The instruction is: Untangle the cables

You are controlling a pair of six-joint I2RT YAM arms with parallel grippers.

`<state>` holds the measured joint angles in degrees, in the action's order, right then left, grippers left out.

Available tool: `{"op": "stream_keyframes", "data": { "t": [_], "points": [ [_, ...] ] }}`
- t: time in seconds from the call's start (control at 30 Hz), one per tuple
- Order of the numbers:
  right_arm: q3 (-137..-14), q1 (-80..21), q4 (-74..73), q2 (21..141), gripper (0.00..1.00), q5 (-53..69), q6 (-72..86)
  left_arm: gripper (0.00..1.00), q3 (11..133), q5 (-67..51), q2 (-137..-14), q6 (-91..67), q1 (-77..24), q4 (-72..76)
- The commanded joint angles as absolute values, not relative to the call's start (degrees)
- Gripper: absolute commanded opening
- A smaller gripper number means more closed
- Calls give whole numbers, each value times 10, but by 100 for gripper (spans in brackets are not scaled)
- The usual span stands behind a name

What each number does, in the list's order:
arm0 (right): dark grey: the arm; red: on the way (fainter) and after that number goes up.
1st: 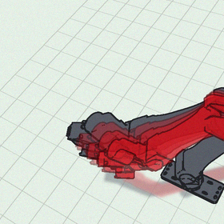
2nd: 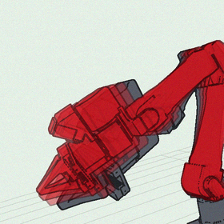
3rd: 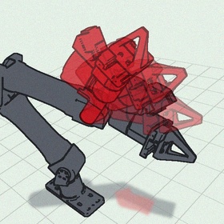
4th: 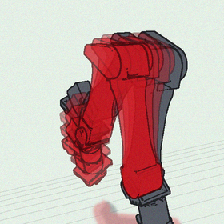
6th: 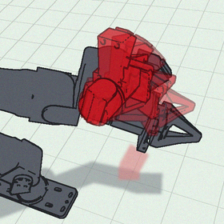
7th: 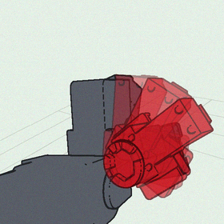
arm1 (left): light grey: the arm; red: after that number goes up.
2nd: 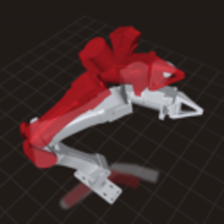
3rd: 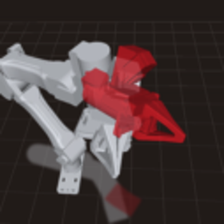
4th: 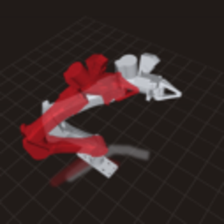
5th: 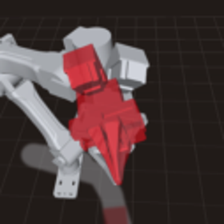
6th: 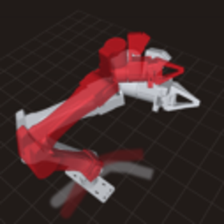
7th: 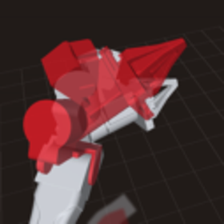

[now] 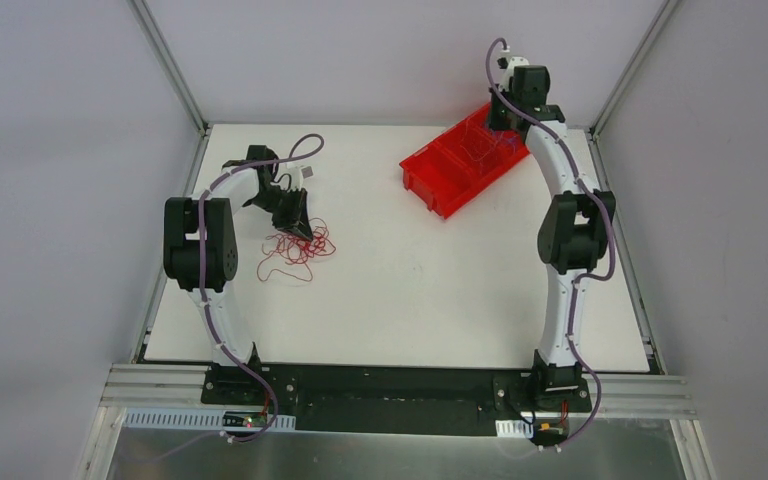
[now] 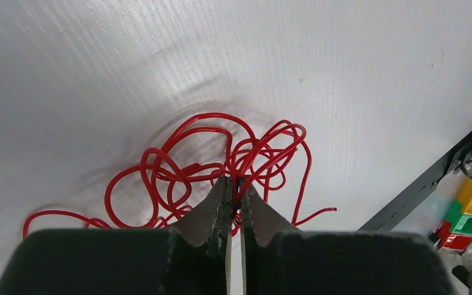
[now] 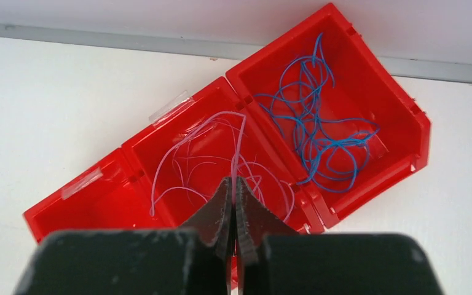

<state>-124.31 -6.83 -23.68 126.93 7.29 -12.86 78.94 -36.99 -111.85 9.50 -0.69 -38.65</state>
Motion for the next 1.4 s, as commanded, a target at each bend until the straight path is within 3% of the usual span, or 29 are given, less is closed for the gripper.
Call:
{"op": "stream_keyframes", "data": {
  "t": [0.0, 0.3, 0.37, 0.6, 0.8, 0.83, 0.9, 0.93, 1.0, 1.1, 1.23, 1.37],
  "points": [
    [-1230, -87, -133, 1286, 0, 34, -132, 5, 804, -372, -1121, 82, -7, -396],
    [-1216, -95, -148, 1335, 0, 52, -135, 4, 806, -382, -1119, 78, -11, -396],
    [-1224, -94, -169, 1331, 12, 69, -123, 4, 809, -391, -1120, 79, -17, -397],
    [-1197, -89, -234, 1216, 71, 109, -108, 0, 832, -471, -1116, 48, -83, -379],
    [-1134, -78, -319, 1095, 97, 172, -130, 0, 872, -551, -1106, 2, -168, -320],
    [-1121, -77, -341, 1079, 99, 192, -141, 8, 873, -567, -1104, 2, -179, -314],
    [-1084, -78, -379, 1042, 99, 233, -161, 36, 861, -586, -1099, 2, -193, -302],
    [-1058, -77, -396, 1026, 99, 257, -171, 46, 851, -584, -1092, 2, -194, -299],
    [-1015, -79, -437, 998, 99, 307, -191, 55, 822, -563, -1074, 3, -187, -296],
    [-958, -89, -488, 978, 92, 384, -206, 58, 771, -547, -1039, 12, -148, -293],
    [-899, -132, -490, 981, 79, 394, -198, 55, 708, -531, -997, 31, -121, -293],
    [-856, -184, -445, 1003, 76, 386, -177, 53, 687, -522, -998, -6, -123, -284]
  ]
}}
